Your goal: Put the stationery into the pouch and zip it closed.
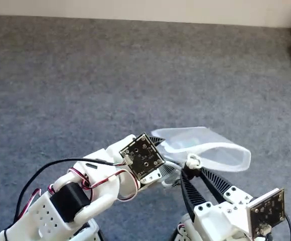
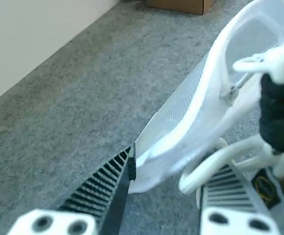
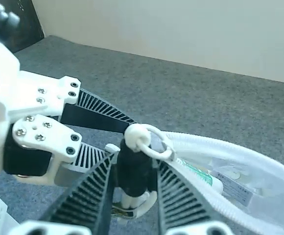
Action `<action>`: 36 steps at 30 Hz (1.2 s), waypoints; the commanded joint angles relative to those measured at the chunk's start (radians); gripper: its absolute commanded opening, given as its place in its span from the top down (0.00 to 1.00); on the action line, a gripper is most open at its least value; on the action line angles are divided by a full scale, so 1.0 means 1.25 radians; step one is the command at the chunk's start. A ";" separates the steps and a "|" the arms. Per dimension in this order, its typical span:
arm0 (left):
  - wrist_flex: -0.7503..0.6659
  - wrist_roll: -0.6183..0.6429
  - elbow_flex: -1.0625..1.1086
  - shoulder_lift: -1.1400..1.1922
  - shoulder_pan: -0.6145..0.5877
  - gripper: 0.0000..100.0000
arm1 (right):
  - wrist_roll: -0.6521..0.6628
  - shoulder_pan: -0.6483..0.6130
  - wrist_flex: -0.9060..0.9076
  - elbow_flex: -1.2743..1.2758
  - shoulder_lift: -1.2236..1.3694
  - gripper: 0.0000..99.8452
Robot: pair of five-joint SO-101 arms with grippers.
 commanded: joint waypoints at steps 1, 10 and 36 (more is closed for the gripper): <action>-0.023 0.011 -0.023 -0.019 -0.010 0.84 | -0.005 0.007 0.001 -0.036 0.004 1.00; -0.023 0.011 -0.023 -0.025 -0.010 0.98 | -0.005 0.046 -0.004 -0.036 0.003 1.00; -0.023 0.009 -0.026 -0.026 0.042 0.77 | 0.039 0.133 0.001 -0.037 0.003 1.00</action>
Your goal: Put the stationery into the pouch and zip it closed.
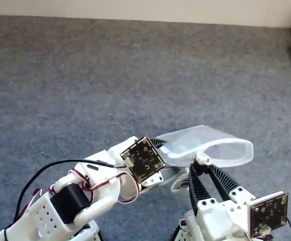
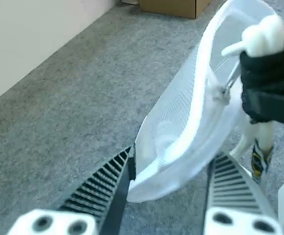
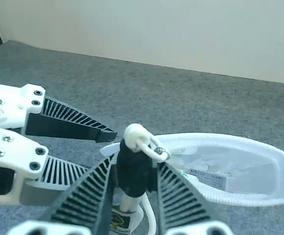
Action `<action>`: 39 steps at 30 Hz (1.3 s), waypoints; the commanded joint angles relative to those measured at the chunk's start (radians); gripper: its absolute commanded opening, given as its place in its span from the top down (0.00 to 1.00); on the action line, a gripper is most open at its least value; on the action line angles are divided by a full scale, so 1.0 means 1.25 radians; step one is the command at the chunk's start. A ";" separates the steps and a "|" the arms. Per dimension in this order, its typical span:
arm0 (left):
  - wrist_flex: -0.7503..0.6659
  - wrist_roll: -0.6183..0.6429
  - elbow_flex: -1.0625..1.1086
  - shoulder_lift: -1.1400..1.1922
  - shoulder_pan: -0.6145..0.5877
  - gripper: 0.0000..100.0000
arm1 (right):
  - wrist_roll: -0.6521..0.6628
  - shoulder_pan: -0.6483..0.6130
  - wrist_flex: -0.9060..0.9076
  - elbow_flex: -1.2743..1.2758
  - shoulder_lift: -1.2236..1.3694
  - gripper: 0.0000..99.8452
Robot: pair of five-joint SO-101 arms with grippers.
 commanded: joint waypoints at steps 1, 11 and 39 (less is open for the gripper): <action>-0.021 0.001 -0.026 -0.025 0.018 0.77 | 0.016 0.009 0.002 -0.039 0.003 1.00; -0.082 0.001 0.002 -0.018 0.018 0.77 | 0.016 0.008 0.002 -0.031 0.003 1.00; -0.087 0.004 0.041 -0.026 0.067 0.99 | 0.015 0.132 -0.041 -0.028 0.003 1.00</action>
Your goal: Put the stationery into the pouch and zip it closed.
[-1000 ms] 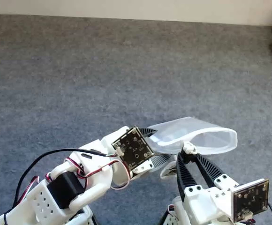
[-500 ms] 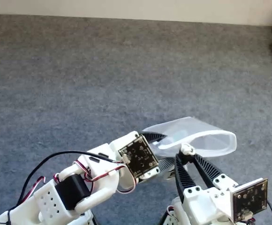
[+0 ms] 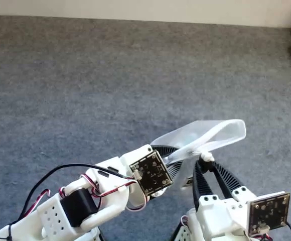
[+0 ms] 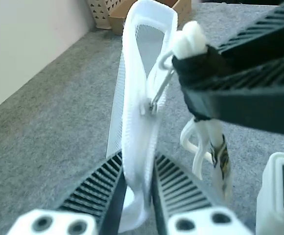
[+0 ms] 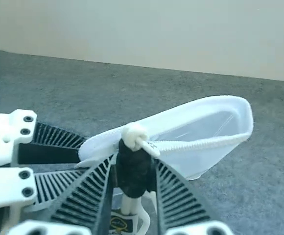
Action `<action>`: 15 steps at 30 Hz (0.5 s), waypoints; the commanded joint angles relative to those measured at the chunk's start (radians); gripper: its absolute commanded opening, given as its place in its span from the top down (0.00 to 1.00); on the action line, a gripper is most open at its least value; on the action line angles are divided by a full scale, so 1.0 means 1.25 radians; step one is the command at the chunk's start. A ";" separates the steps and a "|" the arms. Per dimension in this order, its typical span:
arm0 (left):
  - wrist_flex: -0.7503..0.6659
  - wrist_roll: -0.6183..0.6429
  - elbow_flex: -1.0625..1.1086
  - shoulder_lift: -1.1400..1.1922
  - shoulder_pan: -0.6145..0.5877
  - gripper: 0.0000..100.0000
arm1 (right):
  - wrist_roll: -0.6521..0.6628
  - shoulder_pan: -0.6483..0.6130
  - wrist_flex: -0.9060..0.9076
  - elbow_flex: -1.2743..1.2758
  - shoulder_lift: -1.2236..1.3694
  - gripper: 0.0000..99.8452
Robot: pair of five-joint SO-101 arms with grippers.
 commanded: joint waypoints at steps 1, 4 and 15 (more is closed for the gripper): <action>0.050 0.002 -0.036 -0.026 0.001 0.99 | 0.009 0.036 -0.034 -0.028 0.003 1.00; 0.085 0.002 -0.055 -0.026 0.001 0.99 | 0.009 0.053 -0.039 -0.028 0.003 1.00; 0.185 -0.050 -0.104 -0.026 -0.001 1.00 | 0.009 0.211 -0.168 0.090 0.003 1.00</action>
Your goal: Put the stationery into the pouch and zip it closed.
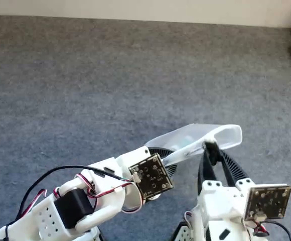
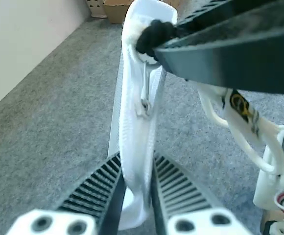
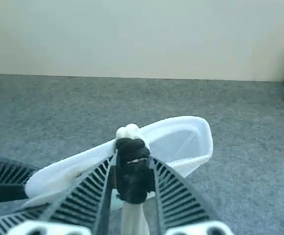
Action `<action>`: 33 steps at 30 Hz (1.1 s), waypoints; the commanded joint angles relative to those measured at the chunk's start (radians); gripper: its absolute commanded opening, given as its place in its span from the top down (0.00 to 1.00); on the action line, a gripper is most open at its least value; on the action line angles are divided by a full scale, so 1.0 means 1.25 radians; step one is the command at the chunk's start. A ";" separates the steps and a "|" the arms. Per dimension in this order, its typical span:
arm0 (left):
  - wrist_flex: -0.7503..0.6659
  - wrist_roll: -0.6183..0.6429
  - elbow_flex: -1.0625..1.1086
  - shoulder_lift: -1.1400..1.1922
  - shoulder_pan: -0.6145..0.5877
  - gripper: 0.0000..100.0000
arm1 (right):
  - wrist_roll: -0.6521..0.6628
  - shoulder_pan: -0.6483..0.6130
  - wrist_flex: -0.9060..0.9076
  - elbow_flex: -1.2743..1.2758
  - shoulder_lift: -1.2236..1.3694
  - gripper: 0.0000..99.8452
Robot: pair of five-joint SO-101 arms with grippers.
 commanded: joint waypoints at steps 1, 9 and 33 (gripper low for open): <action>0.059 -0.009 -0.048 -0.025 -0.001 1.00 | 0.006 0.077 -0.063 0.007 0.003 1.00; 0.088 -0.037 -0.048 -0.025 -0.075 1.00 | 0.006 0.101 -0.074 0.009 0.003 1.00; 0.124 -0.031 -0.083 -0.025 -0.161 1.00 | -0.079 -0.238 0.066 -0.085 0.013 0.86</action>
